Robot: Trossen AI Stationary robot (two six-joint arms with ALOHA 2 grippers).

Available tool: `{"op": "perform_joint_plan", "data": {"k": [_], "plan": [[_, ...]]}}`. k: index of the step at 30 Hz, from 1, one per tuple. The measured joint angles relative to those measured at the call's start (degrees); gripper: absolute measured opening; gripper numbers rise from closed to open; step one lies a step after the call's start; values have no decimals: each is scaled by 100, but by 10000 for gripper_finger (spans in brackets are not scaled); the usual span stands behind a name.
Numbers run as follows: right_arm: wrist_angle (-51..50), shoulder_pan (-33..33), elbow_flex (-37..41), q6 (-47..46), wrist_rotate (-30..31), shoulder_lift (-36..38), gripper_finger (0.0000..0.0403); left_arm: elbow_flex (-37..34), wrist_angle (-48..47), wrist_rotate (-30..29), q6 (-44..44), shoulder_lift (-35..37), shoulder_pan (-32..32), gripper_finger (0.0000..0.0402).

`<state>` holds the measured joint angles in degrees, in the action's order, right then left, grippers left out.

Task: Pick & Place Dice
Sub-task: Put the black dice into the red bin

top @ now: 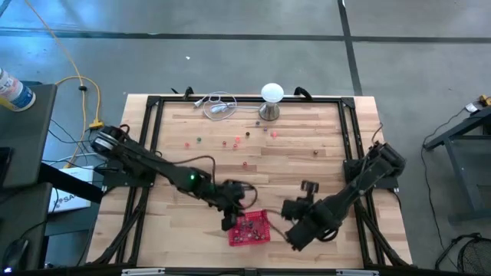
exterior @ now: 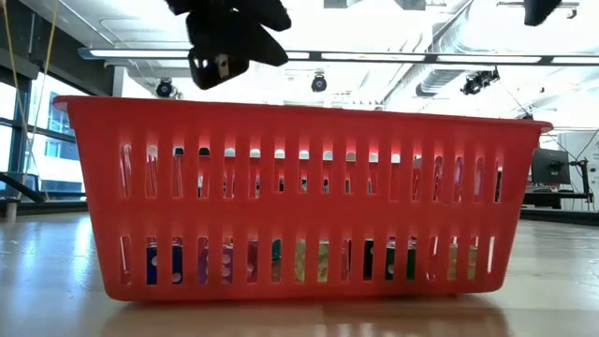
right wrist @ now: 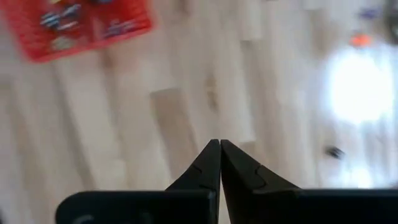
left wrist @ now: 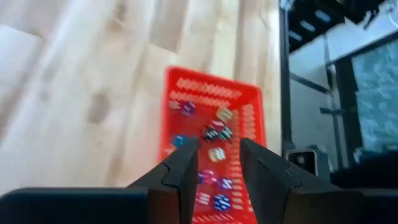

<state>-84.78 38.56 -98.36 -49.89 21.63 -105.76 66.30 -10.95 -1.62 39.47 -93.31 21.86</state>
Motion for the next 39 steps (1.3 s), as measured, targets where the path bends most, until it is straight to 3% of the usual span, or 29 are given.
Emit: {"op": "perform_joint_plan", "data": {"k": [3,10,17,22,29,34,39], "plan": [[-525,8,1,-556,323,336,2,0,-223,-3,-42,214,-194,98],[-511,128,69,-1138,1543,1522,2,-4,-1345,-59,-234,908,-499,85],[-492,-256,819,-1855,2222,2590,3,-4,-2834,-663,-407,1697,-680,61],[-348,-1195,1749,-2298,1202,3238,30,-2,-3443,-445,-794,2096,-831,44],[919,-2852,3309,-2000,-246,4179,119,-2,-3788,-403,-1951,2292,-1164,41],[1863,-3915,4331,-1554,-957,4463,180,-4,-4087,-275,-2505,2303,-1523,41],[2206,-4799,5182,-1408,-1525,4418,202,-4,-4218,-258,-2466,2303,-1695,41]]}}
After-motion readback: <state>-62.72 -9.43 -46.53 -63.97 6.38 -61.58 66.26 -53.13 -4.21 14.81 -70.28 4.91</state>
